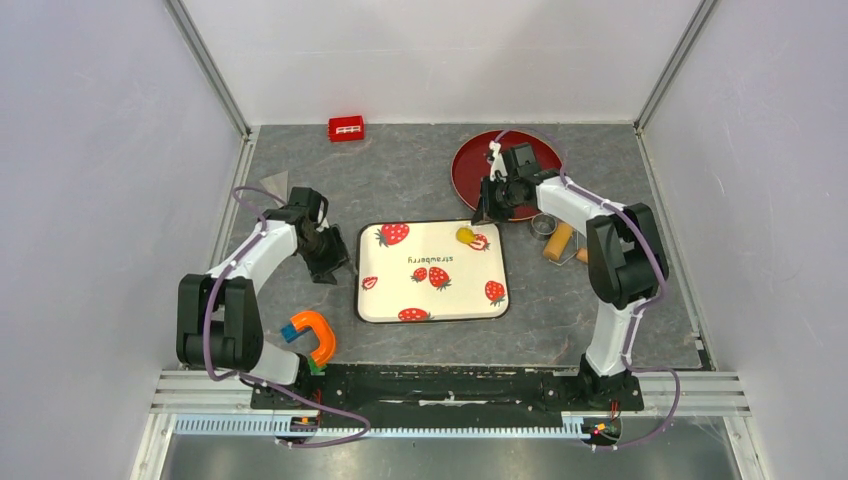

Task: Roll out the dumpling wrappers from the dough

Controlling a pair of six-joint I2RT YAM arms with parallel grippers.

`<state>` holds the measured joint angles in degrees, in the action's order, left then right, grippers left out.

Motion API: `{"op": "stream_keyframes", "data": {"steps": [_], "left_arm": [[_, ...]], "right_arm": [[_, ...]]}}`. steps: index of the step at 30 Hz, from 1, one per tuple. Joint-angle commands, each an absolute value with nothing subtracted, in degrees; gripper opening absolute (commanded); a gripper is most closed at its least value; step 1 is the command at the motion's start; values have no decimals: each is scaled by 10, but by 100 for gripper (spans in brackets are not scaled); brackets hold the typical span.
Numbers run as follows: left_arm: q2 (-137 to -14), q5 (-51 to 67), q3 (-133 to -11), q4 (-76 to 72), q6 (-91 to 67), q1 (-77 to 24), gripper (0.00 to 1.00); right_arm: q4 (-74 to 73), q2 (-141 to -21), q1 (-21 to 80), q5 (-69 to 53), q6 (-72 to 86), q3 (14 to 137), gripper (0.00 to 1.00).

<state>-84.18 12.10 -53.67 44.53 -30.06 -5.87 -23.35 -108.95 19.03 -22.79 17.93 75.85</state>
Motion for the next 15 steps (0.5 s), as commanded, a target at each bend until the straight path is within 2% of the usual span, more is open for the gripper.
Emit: {"op": "stream_keyframes", "data": {"steps": [1, 5, 9, 15], "left_arm": [[-835, 79, -529, 445, -286, -60, 58], [-868, 59, -531, 442, -291, -60, 58], [-904, 53, -533, 432, -294, -61, 58], [-941, 113, -527, 380, -301, -66, 59]], "right_arm": [[-239, -1118, 191, -205, 184, 817, 14], [-251, -1150, 197, -210, 173, 830, 6], [-261, -1163, 205, -212, 166, 823, 4], [-260, -1157, 213, -213, 159, 805, 3]]}}
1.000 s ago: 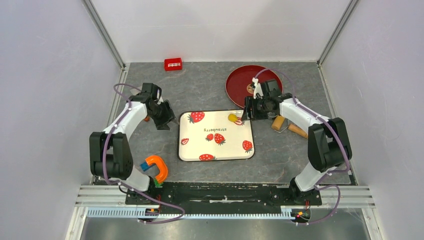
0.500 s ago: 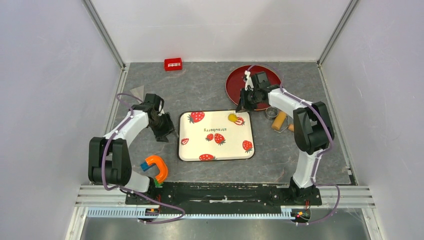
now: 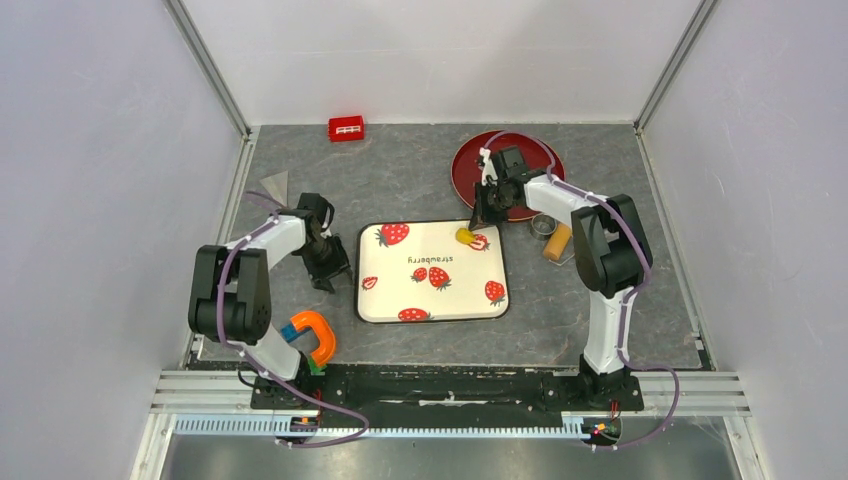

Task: Roll out the dumpling wrappers from the dough

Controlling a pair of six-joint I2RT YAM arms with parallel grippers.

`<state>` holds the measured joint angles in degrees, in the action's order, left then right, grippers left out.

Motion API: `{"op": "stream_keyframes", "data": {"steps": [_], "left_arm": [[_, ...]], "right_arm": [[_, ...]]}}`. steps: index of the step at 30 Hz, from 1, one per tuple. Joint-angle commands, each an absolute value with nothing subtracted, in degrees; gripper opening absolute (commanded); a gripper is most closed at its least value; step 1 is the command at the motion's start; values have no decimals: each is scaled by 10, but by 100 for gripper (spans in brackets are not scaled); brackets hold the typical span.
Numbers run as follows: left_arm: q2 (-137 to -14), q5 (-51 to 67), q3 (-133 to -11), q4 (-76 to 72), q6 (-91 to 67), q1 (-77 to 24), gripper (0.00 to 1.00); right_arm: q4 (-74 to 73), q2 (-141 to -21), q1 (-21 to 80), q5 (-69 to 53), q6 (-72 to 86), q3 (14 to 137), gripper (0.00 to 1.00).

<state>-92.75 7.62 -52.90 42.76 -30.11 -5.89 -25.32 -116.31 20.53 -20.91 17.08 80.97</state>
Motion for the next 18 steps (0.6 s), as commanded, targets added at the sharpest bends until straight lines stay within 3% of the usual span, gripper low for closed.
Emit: {"op": "stream_keyframes", "data": {"steps": [1, 18], "left_arm": [[-946, 116, -528, 374, -303, -70, 59], [-989, 125, -546, 360, -317, -87, 57]], "right_arm": [[-260, -1156, 213, -214, 159, 803, 3], [-334, -1089, 275, -346, 117, 764, 3]]}}
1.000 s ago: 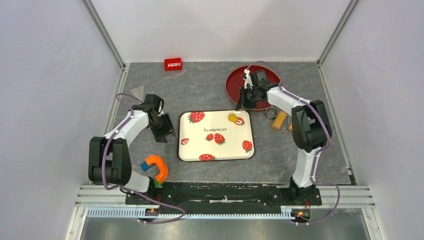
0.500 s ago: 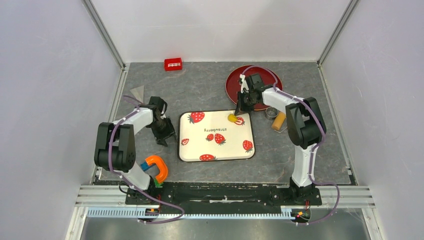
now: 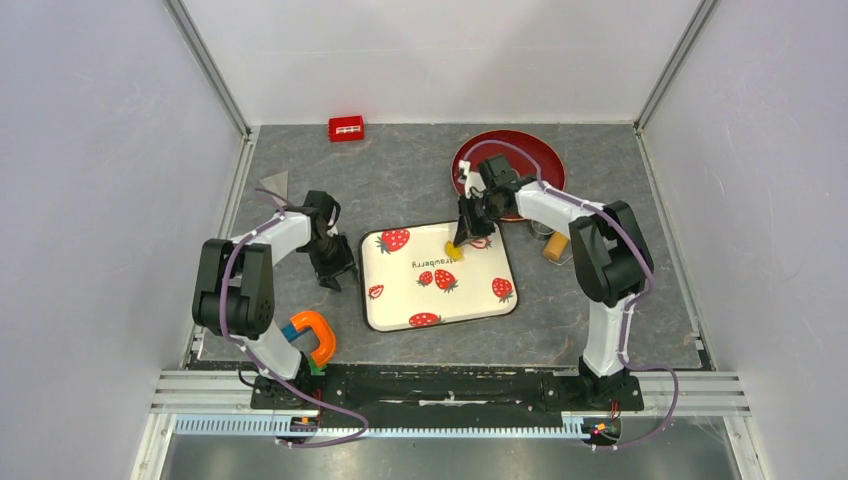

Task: Roll out the dumpling wrappers from the dough

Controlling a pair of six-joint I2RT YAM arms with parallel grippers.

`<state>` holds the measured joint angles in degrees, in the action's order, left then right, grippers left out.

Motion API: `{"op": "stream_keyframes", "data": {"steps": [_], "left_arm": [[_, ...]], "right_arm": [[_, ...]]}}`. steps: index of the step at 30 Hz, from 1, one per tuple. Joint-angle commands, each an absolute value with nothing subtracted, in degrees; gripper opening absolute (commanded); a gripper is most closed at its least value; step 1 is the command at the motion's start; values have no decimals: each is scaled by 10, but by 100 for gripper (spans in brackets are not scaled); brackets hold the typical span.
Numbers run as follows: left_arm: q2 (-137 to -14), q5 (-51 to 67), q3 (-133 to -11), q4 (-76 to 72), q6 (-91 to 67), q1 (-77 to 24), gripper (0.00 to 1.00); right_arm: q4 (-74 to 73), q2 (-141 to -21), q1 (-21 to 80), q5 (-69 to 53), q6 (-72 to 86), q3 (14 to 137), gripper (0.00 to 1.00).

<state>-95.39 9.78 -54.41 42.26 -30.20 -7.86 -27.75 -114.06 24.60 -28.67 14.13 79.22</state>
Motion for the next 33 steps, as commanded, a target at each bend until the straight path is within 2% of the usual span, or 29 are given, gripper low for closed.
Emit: {"op": "stream_keyframes", "data": {"steps": [1, 10, 15, 25, 33], "left_arm": [[-990, 124, -549, 360, -318, -87, 57], [-970, 104, -588, 398, -298, -87, 57], [-936, 88, -615, 426, -282, -87, 57], [-894, 139, -652, 422, -292, -115, 57], [-954, 156, -710, 385, -352, -246, 57]], "right_arm": [[-334, -1078, 277, -354, 116, 758, 3], [-331, -1022, 264, -356, 140, 814, 8], [-311, -1004, 227, -348, 150, 797, 10], [-281, -913, 36, -314, 151, 652, 20], [-254, -841, -126, -302, 161, 518, 30]]}}
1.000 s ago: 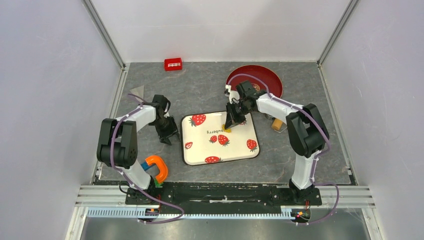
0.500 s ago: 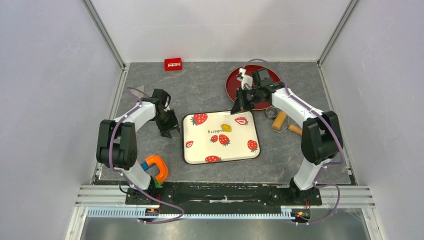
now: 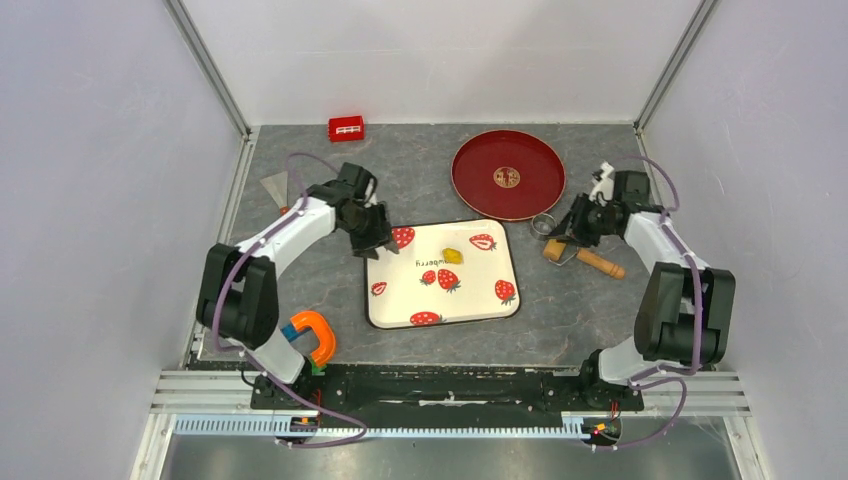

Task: Roll out the dumpling wrappers from the dough

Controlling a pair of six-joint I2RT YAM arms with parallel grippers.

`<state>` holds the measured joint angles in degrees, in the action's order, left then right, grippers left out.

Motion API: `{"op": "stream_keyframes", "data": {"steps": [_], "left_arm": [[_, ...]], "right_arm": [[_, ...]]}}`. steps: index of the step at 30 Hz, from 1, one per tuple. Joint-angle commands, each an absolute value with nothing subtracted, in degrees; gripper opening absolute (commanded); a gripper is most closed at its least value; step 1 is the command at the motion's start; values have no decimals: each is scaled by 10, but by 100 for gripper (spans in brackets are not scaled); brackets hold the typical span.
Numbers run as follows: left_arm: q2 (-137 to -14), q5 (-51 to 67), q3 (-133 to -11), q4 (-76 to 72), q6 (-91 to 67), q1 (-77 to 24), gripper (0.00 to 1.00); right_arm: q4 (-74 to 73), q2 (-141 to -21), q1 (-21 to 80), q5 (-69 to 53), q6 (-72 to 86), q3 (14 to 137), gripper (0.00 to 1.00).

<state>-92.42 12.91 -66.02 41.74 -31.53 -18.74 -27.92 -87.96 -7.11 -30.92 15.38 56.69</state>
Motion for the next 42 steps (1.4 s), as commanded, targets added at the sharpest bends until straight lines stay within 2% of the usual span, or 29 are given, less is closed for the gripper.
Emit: {"op": "stream_keyframes", "data": {"steps": [1, 8, 12, 15, 26, 42], "left_arm": [[-964, 157, -720, 382, -355, -260, 57], [-1020, 166, -800, 380, -361, -335, 57], [-1034, 173, -822, 381, -359, -353, 57], [-1034, 175, -825, 381, -359, -359, 57], [-1033, 178, -820, 381, -357, -363, 57], [-1044, 181, -824, 381, -355, -365, 56]], "right_arm": [[-248, -836, -144, -302, 164, 505, 34], [-228, -834, -239, -291, 168, 456, 46], [-233, -843, -269, -271, 173, 453, 65], [-233, -848, -283, -248, 177, 453, 71], [-232, -938, -290, -183, 204, 517, 74], [-240, -1040, -281, -196, 237, 654, 74]]}}
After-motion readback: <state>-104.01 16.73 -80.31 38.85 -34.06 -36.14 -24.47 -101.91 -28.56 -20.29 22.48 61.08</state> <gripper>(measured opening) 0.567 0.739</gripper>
